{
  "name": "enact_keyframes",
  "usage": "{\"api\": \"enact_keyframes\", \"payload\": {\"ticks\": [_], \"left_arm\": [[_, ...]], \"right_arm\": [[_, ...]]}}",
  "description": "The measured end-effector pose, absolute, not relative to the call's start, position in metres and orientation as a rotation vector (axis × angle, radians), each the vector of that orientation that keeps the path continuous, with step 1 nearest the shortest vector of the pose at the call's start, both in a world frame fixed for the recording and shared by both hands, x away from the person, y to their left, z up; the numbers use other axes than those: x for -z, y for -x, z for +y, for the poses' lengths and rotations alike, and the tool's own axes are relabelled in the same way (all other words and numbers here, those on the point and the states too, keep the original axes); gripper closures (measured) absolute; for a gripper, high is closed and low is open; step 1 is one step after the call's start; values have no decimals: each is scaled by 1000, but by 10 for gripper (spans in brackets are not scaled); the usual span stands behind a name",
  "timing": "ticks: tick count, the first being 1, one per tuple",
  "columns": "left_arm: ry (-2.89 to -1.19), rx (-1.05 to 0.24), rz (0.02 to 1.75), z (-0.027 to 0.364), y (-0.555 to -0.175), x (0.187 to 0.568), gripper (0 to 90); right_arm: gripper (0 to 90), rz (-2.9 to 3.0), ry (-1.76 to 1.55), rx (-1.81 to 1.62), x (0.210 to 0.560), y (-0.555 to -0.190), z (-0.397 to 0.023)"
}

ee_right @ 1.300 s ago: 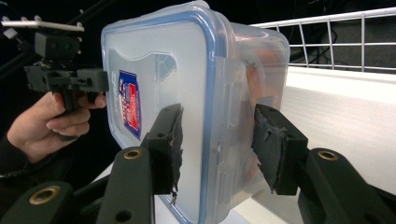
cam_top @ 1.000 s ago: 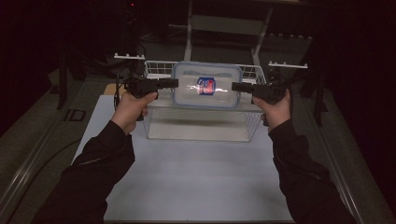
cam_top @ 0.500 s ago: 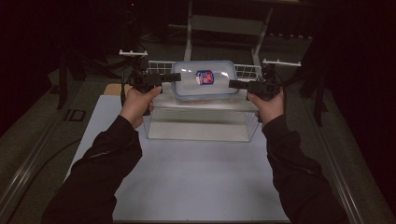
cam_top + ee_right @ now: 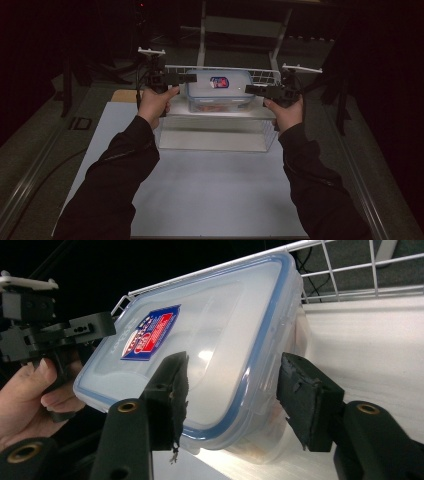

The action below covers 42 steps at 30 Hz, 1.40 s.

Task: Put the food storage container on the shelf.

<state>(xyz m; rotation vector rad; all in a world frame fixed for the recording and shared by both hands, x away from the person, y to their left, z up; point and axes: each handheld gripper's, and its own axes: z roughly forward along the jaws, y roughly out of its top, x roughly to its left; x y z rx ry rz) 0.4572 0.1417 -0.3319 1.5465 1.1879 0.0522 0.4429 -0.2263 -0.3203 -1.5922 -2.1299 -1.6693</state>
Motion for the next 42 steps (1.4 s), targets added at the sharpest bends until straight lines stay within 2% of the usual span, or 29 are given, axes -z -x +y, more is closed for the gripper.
{"api": "enact_keyframes", "payload": {"ticks": [4,5,7,12,14,15,16,18,20,21,22,23,24,25,30,35,38,42], "left_arm": [[-1579,-131,1159,140,-450,329,417],[-1593,-200,1131,140,-443,327,417],[-1577,-248,1102,143,-438,323,418],[-1562,-302,1044,148,-421,312,416],[-1564,-312,1021,149,-416,312,393],[-1555,-330,974,151,-406,314,383],[-1555,-330,974,151,-406,314,363],[-1534,-319,909,154,-393,319,330],[-1542,-304,884,154,-389,320,249],[-1559,-312,867,153,-383,323,249],[-1571,-333,853,152,-377,325,207],[-1571,-333,853,152,-377,325,202],[-1590,-405,828,149,-366,329,203],[-1605,-422,829,147,-361,331,202],[-1610,-382,810,140,-343,350,202],[-1594,-383,789,136,-325,372,144],[-1619,-426,774,132,-316,382,82],[-1609,-464,759,129,-308,389,53]], "right_arm": [[376,-2145,1562,1713,318,-441,-228],[327,-2171,1545,1750,315,-437,-230],[298,-2212,1528,1769,312,-433,-231],[301,-2302,1465,1789,306,-420,-227],[326,-2329,1433,1813,306,-411,-225],[379,-2341,1411,1817,305,-406,-224],[379,-2341,1411,1817,305,-406,-224],[454,-2380,1330,1822,307,-391,-217],[460,-2388,1306,1817,308,-387,-213],[504,-2399,1287,1811,309,-383,-210],[576,-2403,1250,1811,312,-378,-206],[591,-2431,1227,1804,315,-373,-201],[638,-2436,1212,1797,317,-371,-198],[645,-2446,1198,1796,320,-369,-196],[895,-2480,1137,1786,333,-363,-185],[897,-2497,1142,1754,348,-369,-168],[897,-2504,1154,1756,355,-374,-158],[897,-2496,1175,1748,362,-383,-147]]}}
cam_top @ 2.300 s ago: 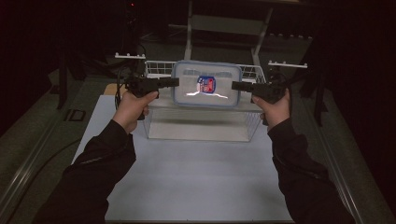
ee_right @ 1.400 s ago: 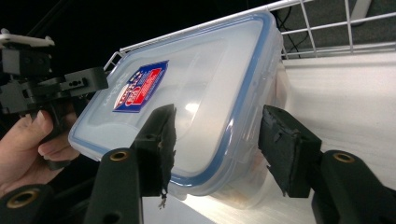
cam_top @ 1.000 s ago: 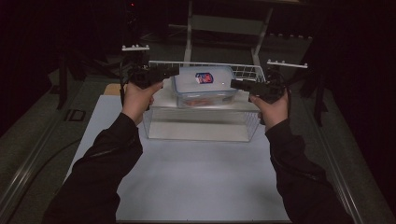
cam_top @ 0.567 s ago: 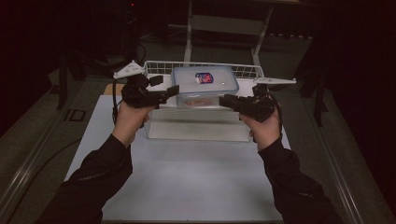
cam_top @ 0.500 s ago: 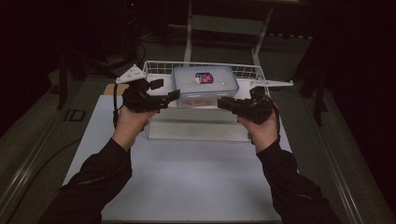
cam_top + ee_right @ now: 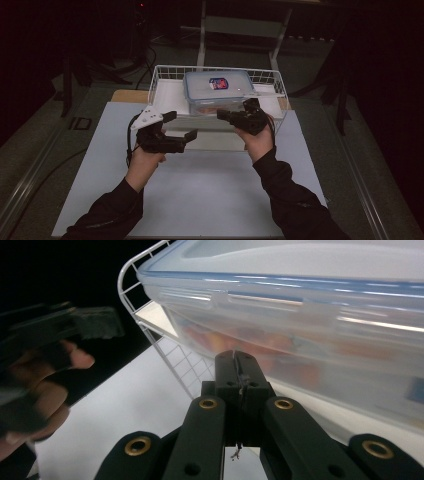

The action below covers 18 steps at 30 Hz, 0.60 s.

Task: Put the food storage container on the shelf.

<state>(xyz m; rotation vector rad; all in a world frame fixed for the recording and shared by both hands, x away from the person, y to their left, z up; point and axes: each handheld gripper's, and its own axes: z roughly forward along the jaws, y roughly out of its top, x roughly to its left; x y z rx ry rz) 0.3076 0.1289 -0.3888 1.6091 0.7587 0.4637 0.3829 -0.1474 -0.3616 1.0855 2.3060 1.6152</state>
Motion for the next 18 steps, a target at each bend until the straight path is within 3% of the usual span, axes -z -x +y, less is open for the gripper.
{"api": "enact_keyframes", "payload": {"ticks": [18], "left_arm": [[-1628,-478,729,124,-299,395,53]], "right_arm": [[864,2314,-1110,-1599,365,-400,-122]]}}
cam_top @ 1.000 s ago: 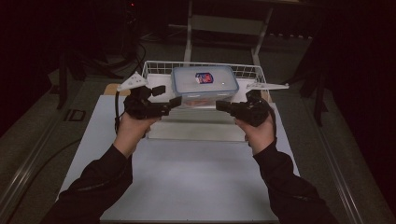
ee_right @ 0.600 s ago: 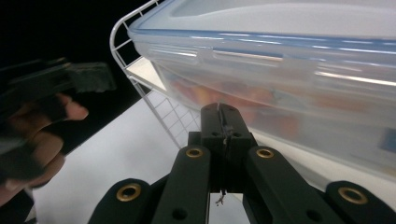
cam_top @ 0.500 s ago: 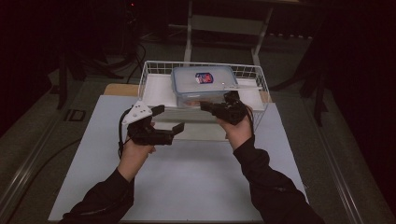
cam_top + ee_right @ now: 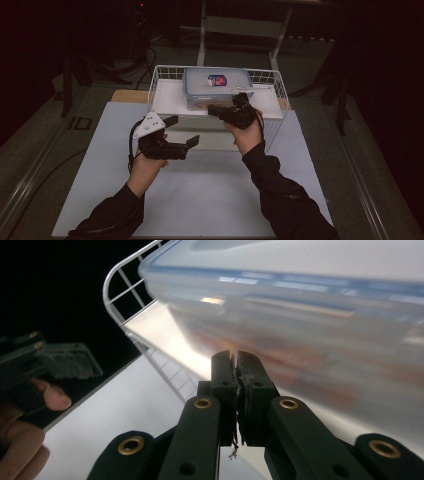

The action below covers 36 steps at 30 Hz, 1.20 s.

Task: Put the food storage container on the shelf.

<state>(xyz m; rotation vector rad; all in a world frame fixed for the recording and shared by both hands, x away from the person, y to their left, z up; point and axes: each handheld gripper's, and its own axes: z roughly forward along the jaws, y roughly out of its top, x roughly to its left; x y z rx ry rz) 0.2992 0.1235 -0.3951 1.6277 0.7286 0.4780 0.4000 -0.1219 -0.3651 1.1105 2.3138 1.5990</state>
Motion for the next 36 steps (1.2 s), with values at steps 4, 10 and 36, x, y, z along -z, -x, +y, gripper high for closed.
{"api": "enact_keyframes", "payload": {"ticks": [4,10,36], "left_arm": [[-1625,-477,714,125,-295,394,53],[-1626,-465,718,130,-288,395,53],[-1691,-391,607,131,-251,428,40]], "right_arm": [[753,2331,-1063,-1601,365,-388,-123],[454,2337,-986,-1631,365,-366,-135],[146,2267,-811,-1634,420,-295,-205]]}}
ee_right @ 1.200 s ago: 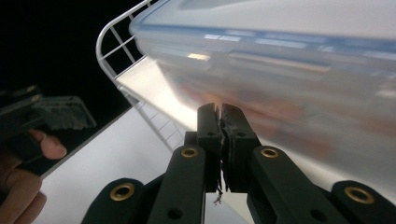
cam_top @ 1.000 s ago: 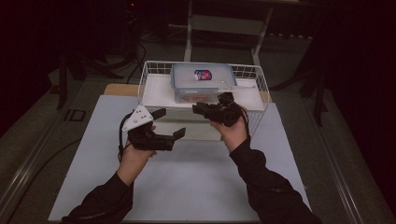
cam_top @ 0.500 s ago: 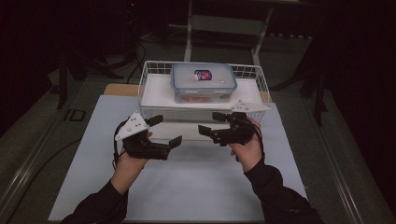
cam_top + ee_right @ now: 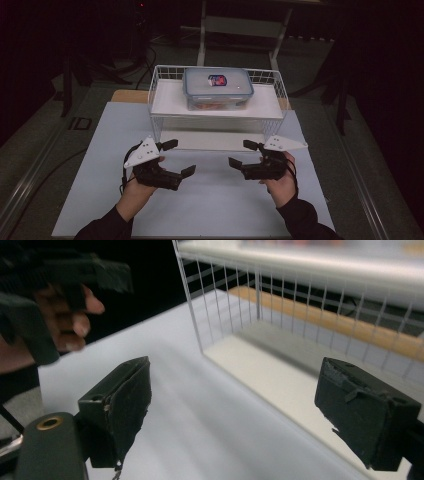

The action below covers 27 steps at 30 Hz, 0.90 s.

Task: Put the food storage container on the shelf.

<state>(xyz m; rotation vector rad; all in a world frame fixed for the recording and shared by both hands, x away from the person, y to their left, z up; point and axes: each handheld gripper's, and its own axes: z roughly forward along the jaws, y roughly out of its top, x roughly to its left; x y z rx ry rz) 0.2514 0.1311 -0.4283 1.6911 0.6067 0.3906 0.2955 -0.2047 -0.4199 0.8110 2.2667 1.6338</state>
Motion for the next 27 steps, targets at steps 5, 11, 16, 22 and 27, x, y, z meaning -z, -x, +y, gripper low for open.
{"api": "enact_keyframes", "payload": {"ticks": [5,11,16,22,27], "left_arm": [[-1722,-363,629,132,-246,443,40],[-1730,-326,637,138,-238,465,40],[-1764,-319,661,143,-234,480,41],[-1800,-316,667,151,-231,498,41],[-1819,-297,676,155,-231,507,41]], "right_arm": [[145,2285,-850,-1625,437,-290,-217],[150,2277,-879,-1585,455,-279,-232],[149,2267,-888,-1561,465,-271,-242],[149,2258,-913,-1527,479,-258,-261],[149,2270,-955,-1482,488,-255,-271]]}}
